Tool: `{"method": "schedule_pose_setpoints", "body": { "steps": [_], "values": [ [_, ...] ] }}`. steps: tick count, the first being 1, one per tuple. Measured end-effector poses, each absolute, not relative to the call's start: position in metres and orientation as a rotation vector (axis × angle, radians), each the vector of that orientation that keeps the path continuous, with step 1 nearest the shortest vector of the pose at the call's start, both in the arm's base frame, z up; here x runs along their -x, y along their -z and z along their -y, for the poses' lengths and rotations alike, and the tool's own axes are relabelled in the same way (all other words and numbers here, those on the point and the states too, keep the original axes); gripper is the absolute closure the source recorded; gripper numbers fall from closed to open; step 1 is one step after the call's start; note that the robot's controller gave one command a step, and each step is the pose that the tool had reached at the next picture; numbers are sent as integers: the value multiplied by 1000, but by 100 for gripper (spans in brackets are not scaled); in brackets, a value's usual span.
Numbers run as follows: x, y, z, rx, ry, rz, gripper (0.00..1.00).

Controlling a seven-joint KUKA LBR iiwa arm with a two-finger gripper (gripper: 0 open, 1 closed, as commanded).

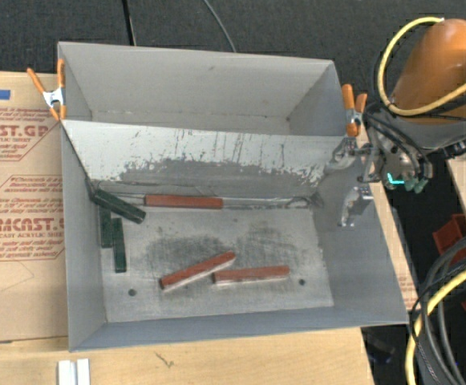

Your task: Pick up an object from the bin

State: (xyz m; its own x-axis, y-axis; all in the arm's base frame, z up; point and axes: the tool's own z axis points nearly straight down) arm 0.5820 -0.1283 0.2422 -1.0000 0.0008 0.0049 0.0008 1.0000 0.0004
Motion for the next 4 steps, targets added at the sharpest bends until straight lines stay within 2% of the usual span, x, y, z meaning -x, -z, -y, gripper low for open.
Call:
{"method": "schedule_pose_setpoints", "body": {
  "steps": [1,2,3,4],
  "values": [
    [-584,-247,128,-1,-2,3144,0],
    [-571,-175,88,-71,-2,3147,0],
    [-521,-157,53,-347,1,3121,0],
    [-518,-115,2,-413,1,3116,0]
  ]
}}
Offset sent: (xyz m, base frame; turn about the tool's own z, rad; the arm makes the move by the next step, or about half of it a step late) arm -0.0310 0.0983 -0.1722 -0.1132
